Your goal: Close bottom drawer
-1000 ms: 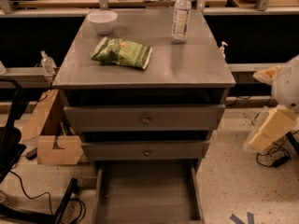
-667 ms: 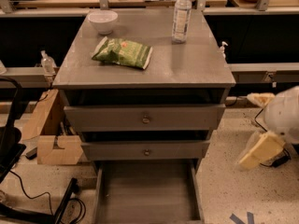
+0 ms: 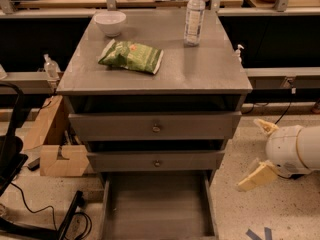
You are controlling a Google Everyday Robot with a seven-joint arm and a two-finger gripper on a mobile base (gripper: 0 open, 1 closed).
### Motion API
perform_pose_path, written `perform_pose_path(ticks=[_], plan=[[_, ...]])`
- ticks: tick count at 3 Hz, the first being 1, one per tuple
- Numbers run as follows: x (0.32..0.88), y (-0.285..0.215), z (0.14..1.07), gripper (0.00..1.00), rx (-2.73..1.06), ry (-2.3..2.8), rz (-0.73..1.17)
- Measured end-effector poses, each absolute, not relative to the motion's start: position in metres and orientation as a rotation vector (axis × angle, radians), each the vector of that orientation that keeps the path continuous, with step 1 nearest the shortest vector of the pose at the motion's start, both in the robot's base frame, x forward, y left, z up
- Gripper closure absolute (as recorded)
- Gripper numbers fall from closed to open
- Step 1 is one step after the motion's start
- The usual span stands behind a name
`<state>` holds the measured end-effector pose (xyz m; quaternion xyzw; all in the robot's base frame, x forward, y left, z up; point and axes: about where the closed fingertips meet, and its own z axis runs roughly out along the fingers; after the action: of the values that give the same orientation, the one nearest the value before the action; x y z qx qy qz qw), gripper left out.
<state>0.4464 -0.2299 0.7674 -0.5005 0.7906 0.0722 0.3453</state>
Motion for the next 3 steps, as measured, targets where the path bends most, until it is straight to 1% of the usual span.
perform_pose_path(ticks=[2,3], plan=[[0.447,-0.228,0.759,0.0,-1.282,2.044,0.205],[0.444,-0.242,0.717,0.0,-1.234,2.028,0.23]])
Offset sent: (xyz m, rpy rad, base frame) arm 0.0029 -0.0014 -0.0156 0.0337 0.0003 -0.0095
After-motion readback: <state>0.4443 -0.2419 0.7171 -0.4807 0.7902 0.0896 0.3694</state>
